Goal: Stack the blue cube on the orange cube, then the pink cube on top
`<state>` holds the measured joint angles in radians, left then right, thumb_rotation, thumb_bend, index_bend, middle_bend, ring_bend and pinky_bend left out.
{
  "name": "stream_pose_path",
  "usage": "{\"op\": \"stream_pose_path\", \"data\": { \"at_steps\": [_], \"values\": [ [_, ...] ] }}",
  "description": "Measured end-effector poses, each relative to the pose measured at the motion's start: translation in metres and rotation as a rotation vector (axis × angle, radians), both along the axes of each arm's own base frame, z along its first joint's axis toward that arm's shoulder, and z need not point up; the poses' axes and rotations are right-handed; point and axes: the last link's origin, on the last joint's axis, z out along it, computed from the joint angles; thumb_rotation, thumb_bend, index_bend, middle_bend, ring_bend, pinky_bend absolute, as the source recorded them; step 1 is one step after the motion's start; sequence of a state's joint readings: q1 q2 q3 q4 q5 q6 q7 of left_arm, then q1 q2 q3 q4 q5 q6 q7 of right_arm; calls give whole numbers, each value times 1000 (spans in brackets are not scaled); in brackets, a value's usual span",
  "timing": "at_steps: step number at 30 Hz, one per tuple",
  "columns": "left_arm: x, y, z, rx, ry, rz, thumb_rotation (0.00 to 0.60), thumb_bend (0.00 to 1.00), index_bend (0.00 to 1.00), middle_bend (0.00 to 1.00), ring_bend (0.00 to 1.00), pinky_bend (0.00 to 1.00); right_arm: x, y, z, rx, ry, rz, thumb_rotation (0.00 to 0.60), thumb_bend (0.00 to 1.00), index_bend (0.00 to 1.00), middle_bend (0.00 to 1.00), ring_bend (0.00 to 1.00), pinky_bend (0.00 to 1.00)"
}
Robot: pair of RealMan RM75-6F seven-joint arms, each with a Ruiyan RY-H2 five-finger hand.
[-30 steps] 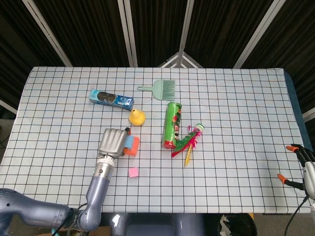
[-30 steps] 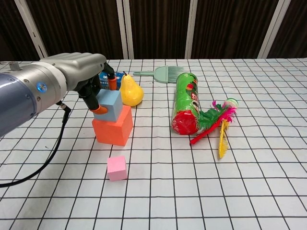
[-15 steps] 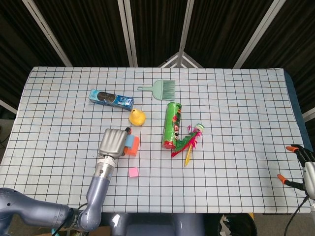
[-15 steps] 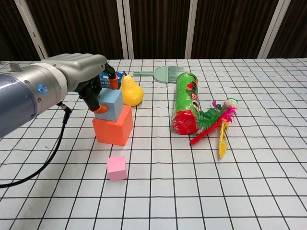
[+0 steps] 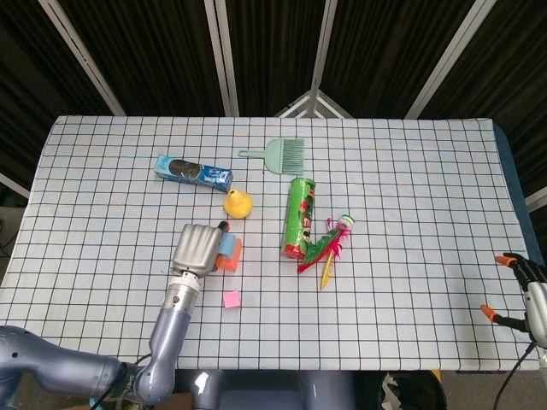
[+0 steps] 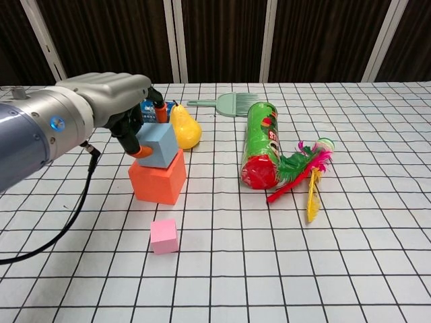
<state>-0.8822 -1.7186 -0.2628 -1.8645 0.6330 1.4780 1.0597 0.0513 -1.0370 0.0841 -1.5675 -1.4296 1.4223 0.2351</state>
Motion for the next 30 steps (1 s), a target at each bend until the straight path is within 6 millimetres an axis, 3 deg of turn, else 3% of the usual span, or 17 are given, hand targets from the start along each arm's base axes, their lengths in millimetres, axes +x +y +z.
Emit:
{"op": "stream_pose_path", "data": {
  "at_steps": [12,22,30],
  "values": [
    [1,-5,6,5,7,-9,600,338,352,817,704,862,1,-1,-1,-1,-5,-1,600,170,251,202,194,188],
    [-1,-3,6,9,21,7,600,338,291,815,703,861,0,-1,-1,-1,-7,-8,600,170,251,202,194,188],
    [-2,-1,3,1,31,14,600,338,314,815,702,861,1,-1,-1,4,-12,-11,600,170,251,202,194,188]
  ]
}}
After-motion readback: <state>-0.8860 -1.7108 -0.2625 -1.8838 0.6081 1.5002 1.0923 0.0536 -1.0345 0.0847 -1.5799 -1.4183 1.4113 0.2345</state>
